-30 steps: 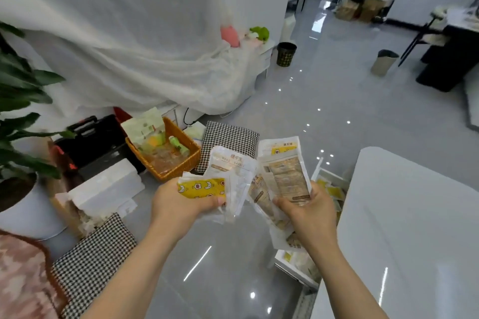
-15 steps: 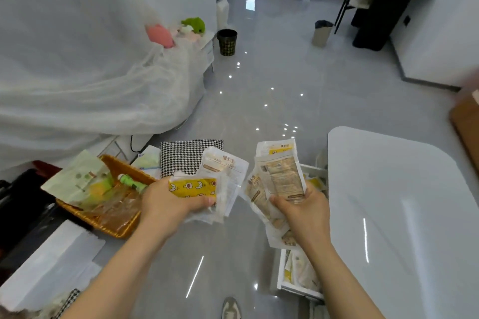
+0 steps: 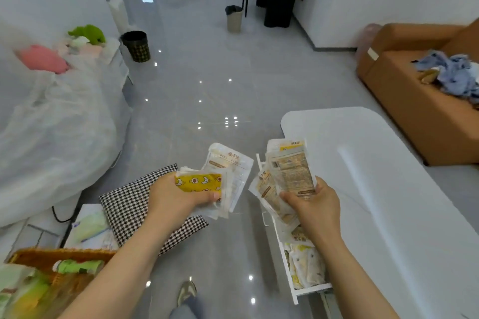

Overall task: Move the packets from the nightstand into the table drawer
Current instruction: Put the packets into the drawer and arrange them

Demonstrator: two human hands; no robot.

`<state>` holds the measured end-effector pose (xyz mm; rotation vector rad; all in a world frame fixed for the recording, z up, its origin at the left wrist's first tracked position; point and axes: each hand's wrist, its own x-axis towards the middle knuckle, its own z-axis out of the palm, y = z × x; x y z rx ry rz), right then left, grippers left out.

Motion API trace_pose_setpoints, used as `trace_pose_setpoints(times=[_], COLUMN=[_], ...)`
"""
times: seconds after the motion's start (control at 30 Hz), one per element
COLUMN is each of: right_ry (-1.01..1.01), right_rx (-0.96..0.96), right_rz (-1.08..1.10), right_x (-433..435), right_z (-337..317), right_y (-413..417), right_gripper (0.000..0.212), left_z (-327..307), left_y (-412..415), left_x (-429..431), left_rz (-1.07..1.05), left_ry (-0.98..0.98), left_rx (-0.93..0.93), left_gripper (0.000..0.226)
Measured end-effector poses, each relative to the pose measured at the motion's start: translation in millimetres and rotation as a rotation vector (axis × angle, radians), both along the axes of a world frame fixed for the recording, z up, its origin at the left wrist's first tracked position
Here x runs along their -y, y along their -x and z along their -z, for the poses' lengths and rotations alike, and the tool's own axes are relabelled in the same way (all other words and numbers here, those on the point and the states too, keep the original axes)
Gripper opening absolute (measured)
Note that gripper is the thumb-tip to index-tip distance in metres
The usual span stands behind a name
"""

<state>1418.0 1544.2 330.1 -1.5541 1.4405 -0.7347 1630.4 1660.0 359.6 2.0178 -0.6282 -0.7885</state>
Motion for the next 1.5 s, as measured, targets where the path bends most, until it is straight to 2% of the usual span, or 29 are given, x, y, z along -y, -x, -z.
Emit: trace_pose_setpoints(times=[0.17,0.37,0.63,0.93,1.4,1.5], right_ry=[-0.052,-0.077,-0.103,-0.153,-0.269,-0.288], right_rx=[-0.013,-0.059,-0.039,-0.058,-0.100,-0.093], right_rz=[0.225,0.428,0.665,0.812,1.059,1.104], right_x=[-2,-2,32,72,91,108], right_z=[0,4,25,49,92,104], right_y=[-28,-25,1,33,48,37], right_gripper=[0.021,0.027,0.025,0.027,0.026,0.023], left_z=[1,13,32,60,111,123], left_y=[-54,-68,-44,-2,45,43], left_x=[44,99,188,275,376,409], left_rz=[0.169,0.361,0.564,0.749,1.110,1.155], left_ry=[-0.034,-0.057,-0.072,-0.133,-0.258,-0.279], left_rx=[-0.029,-0.039,-0.046,-0.056,0.065,0.086], left_gripper=[0.035,0.036,0.032,0.038,0.041,0.035])
